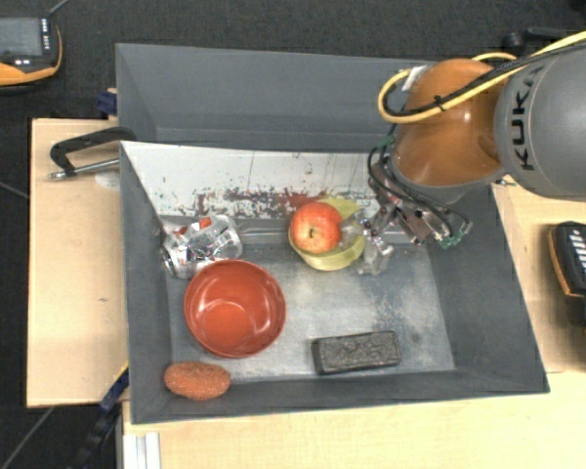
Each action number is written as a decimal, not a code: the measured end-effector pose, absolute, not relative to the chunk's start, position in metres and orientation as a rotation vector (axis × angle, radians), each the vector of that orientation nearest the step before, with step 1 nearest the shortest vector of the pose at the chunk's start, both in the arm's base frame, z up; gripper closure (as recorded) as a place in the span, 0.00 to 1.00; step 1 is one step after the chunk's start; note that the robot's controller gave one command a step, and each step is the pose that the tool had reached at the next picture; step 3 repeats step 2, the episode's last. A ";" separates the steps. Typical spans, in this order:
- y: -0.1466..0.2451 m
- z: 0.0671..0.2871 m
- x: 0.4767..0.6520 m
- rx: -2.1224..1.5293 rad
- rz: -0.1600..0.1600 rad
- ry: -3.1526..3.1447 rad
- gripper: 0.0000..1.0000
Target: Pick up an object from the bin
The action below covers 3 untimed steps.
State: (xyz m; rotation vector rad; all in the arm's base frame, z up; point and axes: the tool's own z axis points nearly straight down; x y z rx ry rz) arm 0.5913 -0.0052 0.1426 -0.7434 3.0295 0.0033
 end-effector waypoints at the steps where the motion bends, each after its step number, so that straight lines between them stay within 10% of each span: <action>1: -0.033 0.209 0.601 -1.389 -0.011 2.782 1.00; 2: -0.007 0.323 0.577 -1.641 -0.024 2.628 1.00; 3: -0.007 0.323 0.577 -1.641 -0.024 2.628 1.00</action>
Offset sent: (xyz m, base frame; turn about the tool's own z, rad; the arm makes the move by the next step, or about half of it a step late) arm 0.0078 -0.0279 0.0628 -0.4487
